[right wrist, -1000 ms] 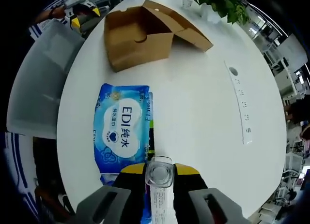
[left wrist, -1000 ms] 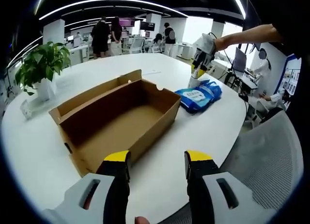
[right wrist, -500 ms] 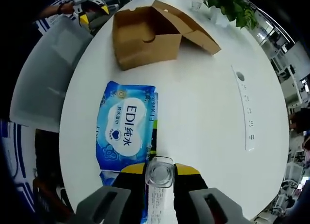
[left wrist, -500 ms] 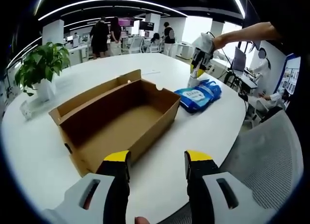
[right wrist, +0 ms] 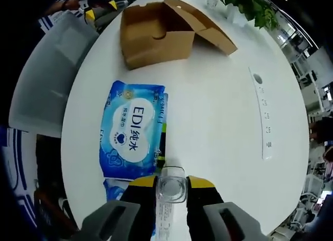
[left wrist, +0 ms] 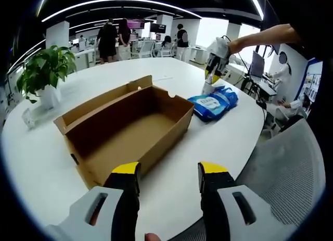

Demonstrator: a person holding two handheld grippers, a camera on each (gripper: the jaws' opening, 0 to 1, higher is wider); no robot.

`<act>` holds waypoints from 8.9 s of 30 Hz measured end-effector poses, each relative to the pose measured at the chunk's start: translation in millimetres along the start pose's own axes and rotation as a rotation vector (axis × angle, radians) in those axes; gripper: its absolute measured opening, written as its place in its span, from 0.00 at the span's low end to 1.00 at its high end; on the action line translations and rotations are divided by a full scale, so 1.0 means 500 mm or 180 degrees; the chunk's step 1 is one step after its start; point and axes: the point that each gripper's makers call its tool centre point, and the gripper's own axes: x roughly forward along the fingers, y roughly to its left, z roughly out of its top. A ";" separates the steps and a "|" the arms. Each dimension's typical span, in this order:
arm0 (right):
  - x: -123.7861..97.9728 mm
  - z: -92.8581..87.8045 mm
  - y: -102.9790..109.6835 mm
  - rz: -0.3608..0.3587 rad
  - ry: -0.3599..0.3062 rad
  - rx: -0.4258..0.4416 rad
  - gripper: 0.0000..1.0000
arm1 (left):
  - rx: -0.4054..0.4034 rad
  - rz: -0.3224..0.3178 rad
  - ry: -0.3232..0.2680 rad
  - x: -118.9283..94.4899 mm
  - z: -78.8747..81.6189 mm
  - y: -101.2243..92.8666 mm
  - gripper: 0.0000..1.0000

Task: Operate the shoe box by opening the lid, removing the specified soft item, and placing it in the target area until the item is outside and the box remains undamaged.

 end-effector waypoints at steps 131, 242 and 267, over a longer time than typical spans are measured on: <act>-0.128 0.306 0.257 -0.1245 -0.2545 0.3067 0.42 | -0.1434 0.1151 0.0071 -0.003 -0.068 0.263 0.39; 0.169 0.551 -0.322 -0.1060 -0.1371 0.3060 0.22 | -0.1853 0.1555 -0.0223 0.022 -0.105 0.284 0.13; 0.091 0.549 -0.320 -0.1203 -0.1485 0.3297 0.00 | -0.1780 0.1586 -0.0163 0.018 -0.104 0.276 0.12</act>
